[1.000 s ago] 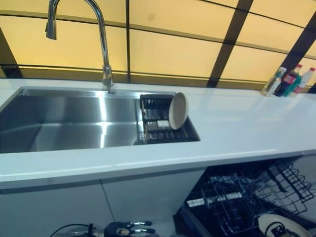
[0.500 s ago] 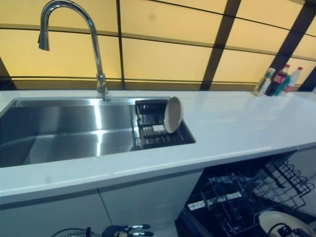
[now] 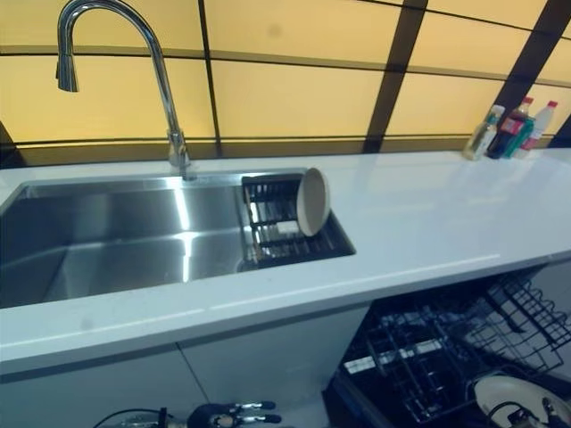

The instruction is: Pick up plates and place into dishwasher.

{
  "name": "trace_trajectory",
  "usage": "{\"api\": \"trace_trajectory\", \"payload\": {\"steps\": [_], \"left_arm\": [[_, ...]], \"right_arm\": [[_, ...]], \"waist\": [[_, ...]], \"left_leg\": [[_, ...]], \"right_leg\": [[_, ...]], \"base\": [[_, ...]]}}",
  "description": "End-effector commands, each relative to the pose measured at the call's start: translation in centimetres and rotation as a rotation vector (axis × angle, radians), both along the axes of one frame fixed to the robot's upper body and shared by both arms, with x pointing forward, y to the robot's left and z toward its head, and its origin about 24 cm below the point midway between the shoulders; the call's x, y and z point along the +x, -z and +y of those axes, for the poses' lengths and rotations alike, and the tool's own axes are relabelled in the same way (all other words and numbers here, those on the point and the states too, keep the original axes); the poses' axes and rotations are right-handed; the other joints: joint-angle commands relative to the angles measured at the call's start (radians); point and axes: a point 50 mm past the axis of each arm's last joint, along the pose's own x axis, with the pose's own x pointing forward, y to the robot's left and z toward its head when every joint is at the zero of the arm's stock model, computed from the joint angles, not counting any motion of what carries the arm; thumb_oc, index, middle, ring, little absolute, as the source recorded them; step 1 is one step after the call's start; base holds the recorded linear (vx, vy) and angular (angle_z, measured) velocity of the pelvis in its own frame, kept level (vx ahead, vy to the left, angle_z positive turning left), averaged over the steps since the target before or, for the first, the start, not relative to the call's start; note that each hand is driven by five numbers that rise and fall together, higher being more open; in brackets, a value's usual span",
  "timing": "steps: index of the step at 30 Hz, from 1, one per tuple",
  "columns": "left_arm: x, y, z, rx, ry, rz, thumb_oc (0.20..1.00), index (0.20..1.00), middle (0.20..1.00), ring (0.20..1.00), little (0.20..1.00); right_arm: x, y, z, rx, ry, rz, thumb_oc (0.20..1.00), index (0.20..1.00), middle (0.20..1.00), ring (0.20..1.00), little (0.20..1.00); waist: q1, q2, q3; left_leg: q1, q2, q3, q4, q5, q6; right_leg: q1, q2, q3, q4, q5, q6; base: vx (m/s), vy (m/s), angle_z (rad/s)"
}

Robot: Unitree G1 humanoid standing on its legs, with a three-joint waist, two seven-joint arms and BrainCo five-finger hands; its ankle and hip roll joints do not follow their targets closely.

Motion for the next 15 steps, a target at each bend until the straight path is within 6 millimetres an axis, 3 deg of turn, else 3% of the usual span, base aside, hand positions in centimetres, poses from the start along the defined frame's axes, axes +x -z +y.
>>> {"api": "trace_trajectory", "payload": {"steps": [1, 8, 15], "left_arm": [[0.7, -1.5, -0.9, -0.089, 0.001, -0.054, 1.000, 1.000, 1.000, 1.000, 1.000], [0.8, -1.6, 0.0, -0.046, 0.041, -0.042, 1.000, 1.000, 1.000, 1.000, 1.000], [1.9, -2.4, 0.5, -0.025, 0.064, -0.052, 1.000, 1.000, 1.000, 1.000, 1.000]], "right_arm": [[0.6, -1.3, -1.1, -0.076, 0.022, 0.021, 1.000, 1.000, 1.000, 1.000, 1.000], [-0.7, -0.1, -0.1, 0.031, 0.089, 0.058, 1.000, 1.000, 1.000, 1.000, 1.000], [-0.2, -0.3, -0.1, 0.021, 0.118, 0.070, 1.000, 1.000, 1.000, 1.000, 1.000]], "waist": [[0.024, 0.020, -0.009], [0.053, 0.010, 0.007], [0.073, 0.009, 0.028]], "left_leg": [[0.048, 0.017, -0.005, -0.130, 0.050, 0.019], [0.014, 0.031, -0.019, -0.099, 0.056, 0.015], [-0.037, 0.038, -0.038, -0.060, 0.055, 0.017]], "right_leg": [[-0.039, -0.011, -0.015, -0.023, 0.091, 0.085], [-0.030, -0.003, -0.022, -0.024, 0.096, 0.084], [-0.035, 0.007, -0.027, -0.023, 0.103, 0.080]], "base": [[0.04, -0.056, 0.06], [0.02, -0.098, 0.06], [-0.01, -0.060, 0.06]]}}
